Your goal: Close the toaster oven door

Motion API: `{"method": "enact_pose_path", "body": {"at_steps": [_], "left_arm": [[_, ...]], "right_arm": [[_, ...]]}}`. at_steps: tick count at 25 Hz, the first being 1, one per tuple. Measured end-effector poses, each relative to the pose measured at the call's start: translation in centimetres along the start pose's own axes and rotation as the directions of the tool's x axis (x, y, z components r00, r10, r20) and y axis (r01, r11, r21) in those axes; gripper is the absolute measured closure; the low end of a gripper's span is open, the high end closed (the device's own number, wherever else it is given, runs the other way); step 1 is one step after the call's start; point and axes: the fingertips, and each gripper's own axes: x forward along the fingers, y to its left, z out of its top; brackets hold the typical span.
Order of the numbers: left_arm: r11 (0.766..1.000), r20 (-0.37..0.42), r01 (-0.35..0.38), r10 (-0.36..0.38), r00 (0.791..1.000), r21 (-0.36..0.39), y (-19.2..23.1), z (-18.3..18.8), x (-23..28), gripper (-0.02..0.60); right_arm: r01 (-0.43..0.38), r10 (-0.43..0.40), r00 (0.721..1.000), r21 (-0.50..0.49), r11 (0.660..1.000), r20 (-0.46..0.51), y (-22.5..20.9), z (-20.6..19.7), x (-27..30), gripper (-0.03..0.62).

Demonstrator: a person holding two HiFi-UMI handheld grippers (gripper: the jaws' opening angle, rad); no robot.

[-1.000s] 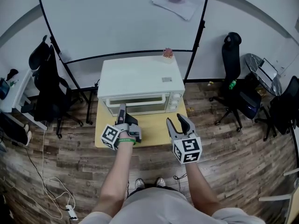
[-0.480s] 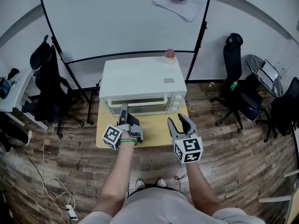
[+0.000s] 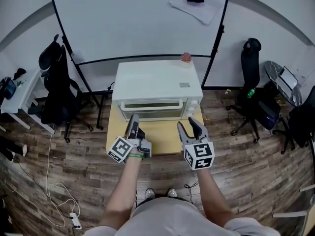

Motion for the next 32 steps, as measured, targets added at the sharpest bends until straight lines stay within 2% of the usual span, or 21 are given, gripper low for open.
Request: {"method": "enact_pose_path", "body": {"at_steps": [2,4,6,8,10,12,14,16,18,21,27,32], "left_arm": [[0.984,-0.051,-0.004,0.014,0.999,0.176,-1.0,0.5,-0.6,0.48],[0.936,-0.091,-0.003,0.038,0.995,0.353,-2.0,0.9,-1.1,0.486],[0.851,-0.124,0.011,0.063,0.99,0.524,-3.4,1.1,-1.3,0.491],[0.744,-0.16,0.045,0.084,0.984,0.667,-4.9,1.0,-1.4,0.508],[0.646,-0.194,0.088,0.095,0.976,0.758,-6.1,0.5,-1.5,0.522],[0.57,-0.224,0.128,0.101,0.969,0.812,-7.0,0.0,-1.6,0.534],[0.511,-0.247,0.16,0.106,0.963,0.844,-7.6,-0.6,-1.7,0.545],[0.471,-0.26,0.179,0.112,0.959,0.864,-8.0,-1.0,-1.8,0.552],[0.446,-0.266,0.188,0.119,0.957,0.875,-8.2,-1.2,-1.9,0.556],[0.43,-0.274,0.197,0.124,0.954,0.881,-8.5,-1.5,-2.2,0.56],[0.434,-0.282,0.204,0.123,0.951,0.878,-9.0,-1.7,-2.6,0.561],[0.454,-0.272,0.198,0.103,0.957,0.869,-9.4,-1.6,-3.1,0.561]], "right_arm": [[-0.007,0.008,1.0,-0.007,1.0,0.007,0.4,0.3,0.3,0.43],[-0.013,0.013,1.0,-0.012,1.0,0.012,0.7,0.7,0.5,0.431],[-0.018,0.018,1.0,-0.017,1.0,0.015,0.9,1.0,0.6,0.433],[-0.02,0.02,1.0,-0.02,1.0,0.019,1.0,1.3,0.7,0.434],[-0.018,0.018,0.999,-0.021,1.0,0.028,1.1,1.5,0.7,0.437],[-0.012,0.013,0.999,-0.025,1.0,0.041,1.1,1.9,0.6,0.442],[-0.004,0.006,0.998,-0.028,1.0,0.055,1.0,2.3,0.5,0.446],[0.003,-0.001,0.998,-0.032,0.999,0.068,1.0,2.7,0.3,0.455],[0.01,-0.007,0.997,-0.037,0.999,0.078,0.9,3.0,0.1,0.473],[0.019,-0.016,0.996,-0.038,0.999,0.088,0.8,3.2,-0.2,0.501],[0.035,-0.031,0.993,-0.042,0.999,0.11,0.5,3.5,-0.8,0.594],[0.034,-0.027,0.992,-0.054,0.998,0.121,0.6,3.5,-1.2,0.594]]}}
